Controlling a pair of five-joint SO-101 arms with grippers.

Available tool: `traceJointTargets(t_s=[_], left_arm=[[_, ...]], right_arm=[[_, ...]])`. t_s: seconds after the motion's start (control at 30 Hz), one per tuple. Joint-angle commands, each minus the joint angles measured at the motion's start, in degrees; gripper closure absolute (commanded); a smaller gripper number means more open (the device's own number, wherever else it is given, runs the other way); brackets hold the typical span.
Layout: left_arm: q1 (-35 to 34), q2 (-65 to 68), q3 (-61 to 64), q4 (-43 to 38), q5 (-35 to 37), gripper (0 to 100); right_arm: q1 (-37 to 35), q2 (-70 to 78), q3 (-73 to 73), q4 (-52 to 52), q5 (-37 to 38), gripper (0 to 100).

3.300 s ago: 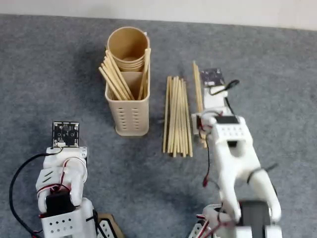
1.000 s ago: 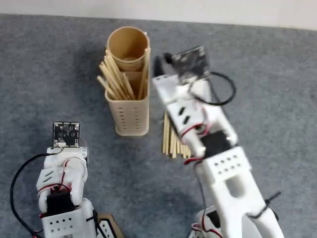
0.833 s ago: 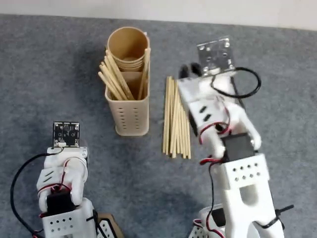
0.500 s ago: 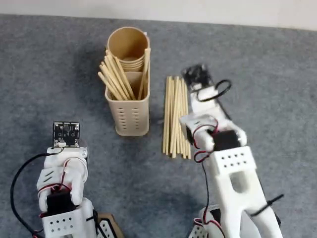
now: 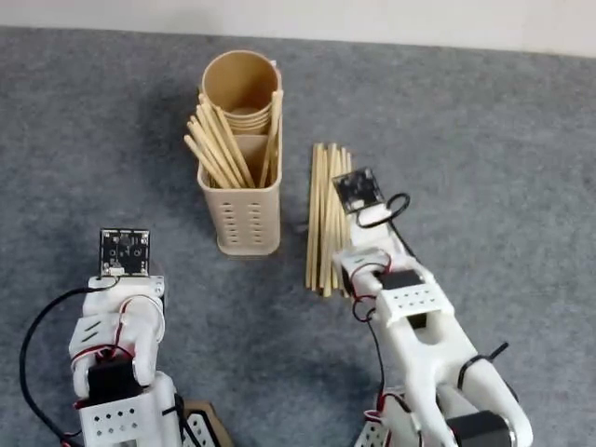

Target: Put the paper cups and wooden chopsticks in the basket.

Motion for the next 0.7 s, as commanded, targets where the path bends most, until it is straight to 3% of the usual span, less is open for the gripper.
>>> traceJointTargets(t_s=[0.0, 0.43, 0.57, 0.67], left_arm=[[0.8, -0.3, -0.2, -0.9, -0.4, 87], [0.8, -0.3, -0.2, -0.7, -0.4, 87], [0.8, -0.3, -0.3, -0.9, -0.4, 87], [0.8, -0.3, -0.3, -1.0, -0.4, 87]], right_arm=[[0.6, 2.3, 0.0, -2.1, 0.5, 78.6], [0.6, 8.8, -0.4, -0.3, 0.5, 82.5], [-0.5, 2.5, 0.0, 0.7, 0.0, 83.1], [-1.9, -6.1, 0.5, 0.9, -5.0, 83.1]])
